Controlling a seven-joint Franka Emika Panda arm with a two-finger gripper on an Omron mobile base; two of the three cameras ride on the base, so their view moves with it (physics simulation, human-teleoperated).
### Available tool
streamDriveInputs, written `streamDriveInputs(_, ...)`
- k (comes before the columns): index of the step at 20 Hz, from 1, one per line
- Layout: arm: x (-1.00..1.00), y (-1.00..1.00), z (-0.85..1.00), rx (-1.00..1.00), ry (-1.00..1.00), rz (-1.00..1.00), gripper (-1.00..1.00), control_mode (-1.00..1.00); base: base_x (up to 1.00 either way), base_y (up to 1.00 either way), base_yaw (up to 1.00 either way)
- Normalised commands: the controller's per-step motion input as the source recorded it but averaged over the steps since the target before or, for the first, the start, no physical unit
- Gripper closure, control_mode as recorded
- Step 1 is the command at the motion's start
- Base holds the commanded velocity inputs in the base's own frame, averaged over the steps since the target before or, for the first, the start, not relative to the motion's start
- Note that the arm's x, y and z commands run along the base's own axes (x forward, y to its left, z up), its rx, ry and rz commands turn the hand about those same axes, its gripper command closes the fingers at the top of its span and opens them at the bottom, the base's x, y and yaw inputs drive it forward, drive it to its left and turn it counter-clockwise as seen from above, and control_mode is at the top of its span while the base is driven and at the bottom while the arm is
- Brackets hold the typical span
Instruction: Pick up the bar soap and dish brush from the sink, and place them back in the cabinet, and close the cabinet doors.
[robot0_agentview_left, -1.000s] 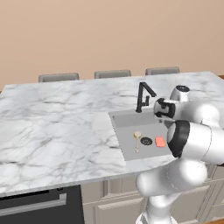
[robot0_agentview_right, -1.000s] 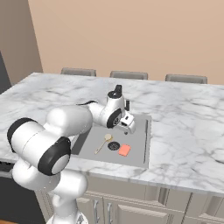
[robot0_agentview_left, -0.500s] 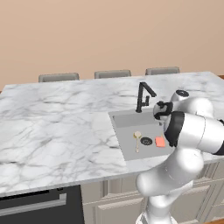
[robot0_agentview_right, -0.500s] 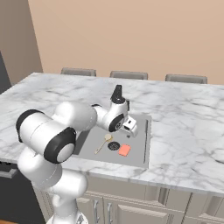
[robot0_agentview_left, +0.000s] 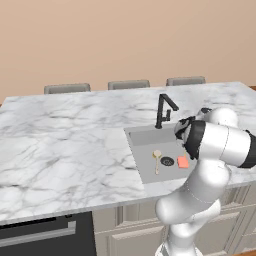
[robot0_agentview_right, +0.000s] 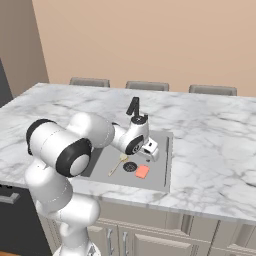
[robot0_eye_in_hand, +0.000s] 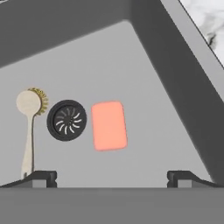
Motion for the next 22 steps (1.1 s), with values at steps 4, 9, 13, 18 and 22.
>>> streamDriveInputs(4,0.06,0.00,-0.33,0.00,0.02,0.00,-1.00,-1.00,0.00,0.00,0.00)
streamDriveInputs(9,0.09,0.00,-0.30,0.00,0.02,0.00,-1.00,-1.00,0.00,0.00,0.00)
streamDriveInputs(13,0.15,0.00,-0.32,0.00,0.01,0.00,-1.00,-1.00,0.00,0.00,0.00)
streamDriveInputs(18,0.16,0.00,-0.29,0.00,0.01,0.00,-1.00,-1.00,0.00,0.00,0.00)
streamDriveInputs(22,0.14,0.00,-0.21,0.01,0.00,0.00,-1.00,-1.00,0.00,0.00,0.00)
